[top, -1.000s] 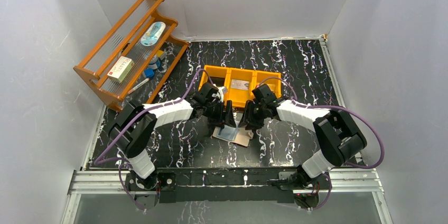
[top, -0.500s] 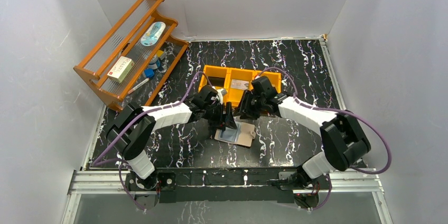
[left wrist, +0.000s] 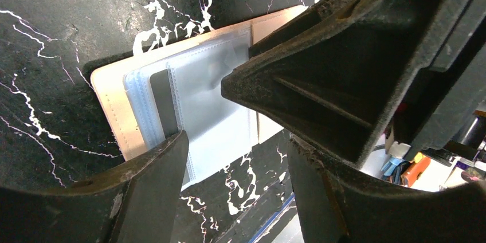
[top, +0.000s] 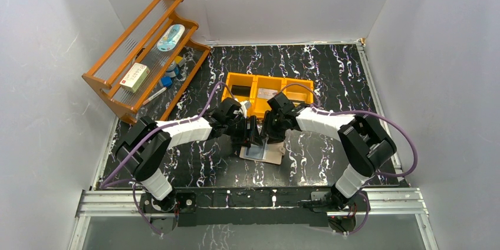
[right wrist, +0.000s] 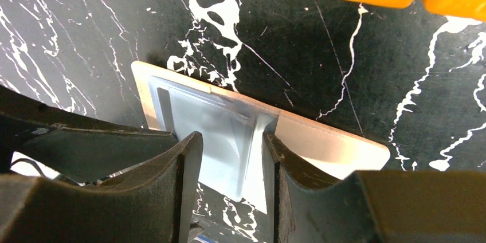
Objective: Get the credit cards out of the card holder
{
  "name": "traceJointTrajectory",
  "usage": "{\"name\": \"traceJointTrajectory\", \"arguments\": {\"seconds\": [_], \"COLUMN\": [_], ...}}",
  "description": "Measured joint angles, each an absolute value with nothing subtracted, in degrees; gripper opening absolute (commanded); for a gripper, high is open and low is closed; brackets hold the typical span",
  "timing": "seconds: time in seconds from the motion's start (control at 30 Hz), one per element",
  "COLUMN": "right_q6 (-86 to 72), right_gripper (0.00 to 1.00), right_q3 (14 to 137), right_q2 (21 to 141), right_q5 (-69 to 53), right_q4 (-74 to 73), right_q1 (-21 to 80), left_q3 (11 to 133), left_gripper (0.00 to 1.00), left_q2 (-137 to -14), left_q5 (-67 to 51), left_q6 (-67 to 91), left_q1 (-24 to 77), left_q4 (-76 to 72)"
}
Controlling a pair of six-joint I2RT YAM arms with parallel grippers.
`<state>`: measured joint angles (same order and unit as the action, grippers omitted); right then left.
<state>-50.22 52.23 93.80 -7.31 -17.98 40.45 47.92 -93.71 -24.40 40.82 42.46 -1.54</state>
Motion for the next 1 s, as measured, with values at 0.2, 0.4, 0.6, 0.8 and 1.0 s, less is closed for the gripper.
{"name": "traceJointTrajectory", "arguments": {"seconds": [0.2, 0.4, 0.6, 0.8, 1.0], "right_q6": [-48.9, -47.7, -46.6, -46.1, -47.1], "right_gripper": [0.32, 0.13, 0.05, 0.05, 0.06], "right_q3": [54.3, 55.0, 54.9, 51.3, 44.9], "right_q2": [95.7, 96.1, 96.1, 94.9, 93.3], "right_q5": [-4.7, -3.2, -3.6, -7.1, -14.0], "right_q4": [-20.6, -21.3, -20.6, -14.8, -6.2], "right_q1": [41.6, 42.2, 42.1, 40.6, 36.8], "left_q3": [47.7, 47.4, 47.3, 47.4, 48.4], "left_gripper": [0.63, 0.64, 0.67, 0.67, 0.68], "left_q2": [-93.5, -93.2, -92.8, -92.1, -92.1], "left_q5": [-24.4, -24.4, -24.1, -22.7, -21.2], "left_q6": [41.2, 41.2, 41.1, 40.6, 39.8], "left_q1": [42.5, 42.5, 42.5, 42.5, 42.6], "left_q4": [-1.8, -1.6, -1.3, 0.1, 1.3]}}
